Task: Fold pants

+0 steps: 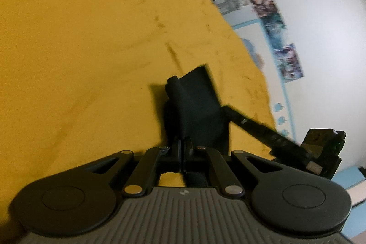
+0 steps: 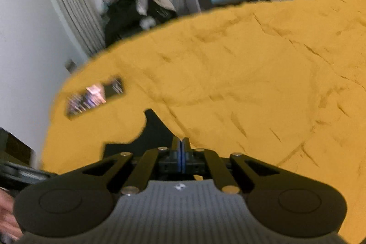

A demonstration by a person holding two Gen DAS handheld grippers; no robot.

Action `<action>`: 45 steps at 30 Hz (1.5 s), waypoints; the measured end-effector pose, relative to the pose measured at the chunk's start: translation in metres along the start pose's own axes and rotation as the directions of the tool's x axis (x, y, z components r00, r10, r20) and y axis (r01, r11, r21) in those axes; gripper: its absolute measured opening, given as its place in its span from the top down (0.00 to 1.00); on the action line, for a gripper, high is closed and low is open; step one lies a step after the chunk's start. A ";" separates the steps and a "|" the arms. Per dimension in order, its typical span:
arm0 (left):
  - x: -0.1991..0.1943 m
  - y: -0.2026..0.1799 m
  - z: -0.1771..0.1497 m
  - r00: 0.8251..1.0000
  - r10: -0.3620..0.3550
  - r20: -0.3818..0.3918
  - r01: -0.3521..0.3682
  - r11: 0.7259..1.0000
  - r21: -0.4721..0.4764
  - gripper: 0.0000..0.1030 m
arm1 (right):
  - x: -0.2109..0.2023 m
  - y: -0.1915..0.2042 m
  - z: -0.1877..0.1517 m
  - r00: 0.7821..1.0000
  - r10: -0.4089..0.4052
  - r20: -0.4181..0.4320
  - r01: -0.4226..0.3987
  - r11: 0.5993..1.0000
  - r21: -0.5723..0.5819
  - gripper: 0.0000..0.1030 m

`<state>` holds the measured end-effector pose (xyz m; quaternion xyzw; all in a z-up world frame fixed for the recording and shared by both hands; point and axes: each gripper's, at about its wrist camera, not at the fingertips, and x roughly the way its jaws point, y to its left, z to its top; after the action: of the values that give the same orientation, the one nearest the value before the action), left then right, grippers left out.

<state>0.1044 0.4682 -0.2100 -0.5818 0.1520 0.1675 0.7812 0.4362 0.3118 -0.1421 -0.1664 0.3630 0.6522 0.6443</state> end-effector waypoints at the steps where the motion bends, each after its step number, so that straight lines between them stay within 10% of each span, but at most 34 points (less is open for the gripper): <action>1: 0.001 -0.001 0.000 1.000 0.014 0.005 -0.014 1.000 0.001 0.99 | 0.010 0.004 -0.004 0.999 -0.041 -0.032 0.040 0.999 -0.020 1.00; 5: -0.001 -0.001 0.004 1.000 0.025 0.005 -0.025 1.000 -0.012 0.95 | 0.007 0.002 -0.007 0.975 -0.223 -0.013 0.223 0.975 0.022 0.98; 11: -0.020 -0.008 0.011 0.997 0.077 0.029 -0.077 0.997 -0.014 0.88 | -0.082 0.026 -0.033 0.963 -0.257 0.086 0.246 0.962 0.116 0.95; 16: -0.035 -0.050 0.006 0.994 0.062 0.088 -0.077 0.980 0.181 0.73 | -0.141 0.070 -0.104 0.930 -0.354 0.098 0.339 0.930 0.141 0.76; 21: 0.015 -0.103 -0.027 0.989 0.014 -0.147 0.052 0.899 0.434 0.52 | -0.150 0.072 -0.173 0.846 -0.534 0.007 0.510 0.812 0.285 0.76; 24: 0.058 -0.133 -0.057 0.971 0.081 -0.225 0.077 0.786 0.614 0.45 | -0.146 0.078 -0.211 0.853 -0.521 -0.033 0.501 0.801 0.328 0.75; 27: 0.110 -0.136 -0.073 0.935 0.283 -0.212 -0.050 0.699 0.713 0.69 | -0.156 0.098 -0.236 0.830 -0.558 -0.023 0.539 0.789 0.295 0.75; 29: 0.130 -0.128 -0.060 0.928 0.335 -0.163 -0.140 0.720 0.680 0.93 | -0.171 0.109 -0.248 0.826 -0.564 0.001 0.539 0.790 0.291 0.75; 34: 0.100 -0.134 -0.043 0.926 0.373 0.059 -0.338 0.752 0.565 0.82 | -0.215 0.125 -0.271 0.780 -0.621 0.071 0.572 0.755 0.320 0.74; 36: 0.077 -0.146 -0.060 0.946 0.316 0.077 -0.300 0.755 0.582 0.58 | -0.228 0.120 -0.282 0.753 -0.653 0.089 0.585 0.725 0.363 0.73; 39: 0.054 -0.167 -0.097 0.984 0.179 0.005 -0.143 0.767 0.626 0.50 | -0.237 0.105 -0.301 0.703 -0.708 0.066 0.611 0.648 0.454 0.63; 45: 0.052 -0.182 -0.178 0.967 0.087 -0.240 0.113 0.696 0.709 0.42 | -0.255 0.107 -0.346 0.755 -0.655 -0.019 0.586 0.663 0.465 0.63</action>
<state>0.2234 0.2529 -0.1260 -0.2488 0.3000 0.0132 0.9208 0.2754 -0.0997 -0.1746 -0.0793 0.3732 0.3024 0.8735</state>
